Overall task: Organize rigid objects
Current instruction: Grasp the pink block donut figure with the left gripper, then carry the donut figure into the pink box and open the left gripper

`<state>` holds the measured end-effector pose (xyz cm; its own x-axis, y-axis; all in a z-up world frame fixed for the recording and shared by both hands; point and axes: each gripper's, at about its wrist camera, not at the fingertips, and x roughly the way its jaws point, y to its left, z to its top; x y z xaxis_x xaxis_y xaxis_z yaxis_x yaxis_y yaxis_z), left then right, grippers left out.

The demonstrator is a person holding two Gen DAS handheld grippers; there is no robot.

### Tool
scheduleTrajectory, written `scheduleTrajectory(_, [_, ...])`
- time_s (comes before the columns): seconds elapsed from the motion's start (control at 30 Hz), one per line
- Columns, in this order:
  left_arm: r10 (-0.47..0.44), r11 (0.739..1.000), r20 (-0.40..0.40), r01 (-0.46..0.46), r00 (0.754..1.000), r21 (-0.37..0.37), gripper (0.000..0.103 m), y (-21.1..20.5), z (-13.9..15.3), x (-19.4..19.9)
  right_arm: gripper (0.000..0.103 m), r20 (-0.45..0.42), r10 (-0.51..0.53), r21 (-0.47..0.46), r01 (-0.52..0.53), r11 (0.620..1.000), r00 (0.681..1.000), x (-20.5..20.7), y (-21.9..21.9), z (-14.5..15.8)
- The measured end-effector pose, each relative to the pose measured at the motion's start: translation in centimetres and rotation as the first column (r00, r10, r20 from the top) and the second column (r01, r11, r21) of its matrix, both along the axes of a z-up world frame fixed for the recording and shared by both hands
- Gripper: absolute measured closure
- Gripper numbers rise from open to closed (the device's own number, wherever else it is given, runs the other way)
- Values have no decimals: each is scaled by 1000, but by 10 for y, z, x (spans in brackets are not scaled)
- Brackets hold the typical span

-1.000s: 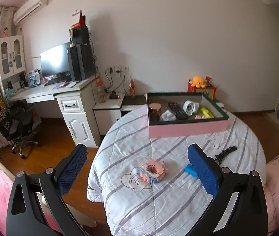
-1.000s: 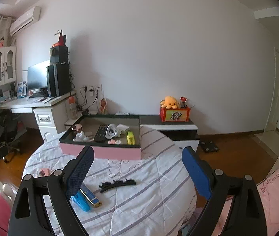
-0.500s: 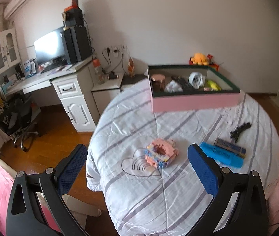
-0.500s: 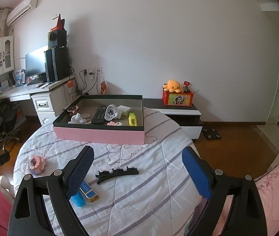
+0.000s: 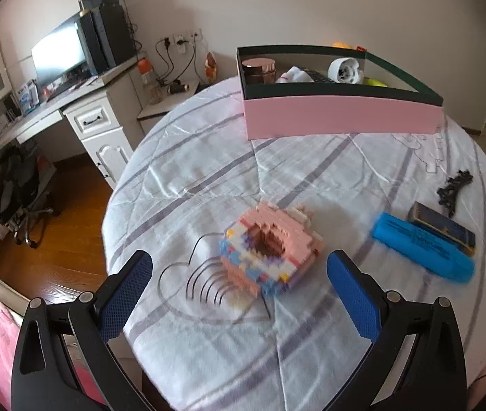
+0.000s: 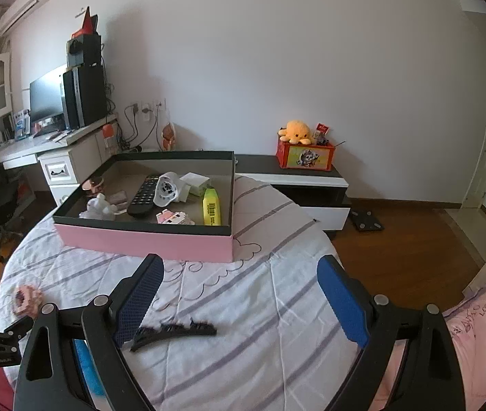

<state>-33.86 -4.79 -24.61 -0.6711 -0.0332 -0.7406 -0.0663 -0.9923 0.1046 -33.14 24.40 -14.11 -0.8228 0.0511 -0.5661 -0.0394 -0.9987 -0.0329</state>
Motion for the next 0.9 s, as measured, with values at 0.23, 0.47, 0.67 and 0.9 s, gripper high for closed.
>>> scheduleTrajectory(0.23, [-57,998,23,56,998,36,24,-3,-12,-16,10,72,26,-22,-25,999,997,-58,12,-11])
scheduleTrajectory(0.47, [-32,999,24,32,999,-21,49,-13,-4,-45,10,167,19,39,-26,999,986,-118,16,-30])
scheduleTrajectory(0.67, [-4,1000,23,5,1000,-24,49,-27,2,-71,43,251,40,5,-42,999,967,-151,20,-45])
scheduleTrajectory(0.9, [4,1000,-14,-4,1000,-29,49,-35,19,-85,85,318,99,-27,-95,995,943,-168,13,-58])
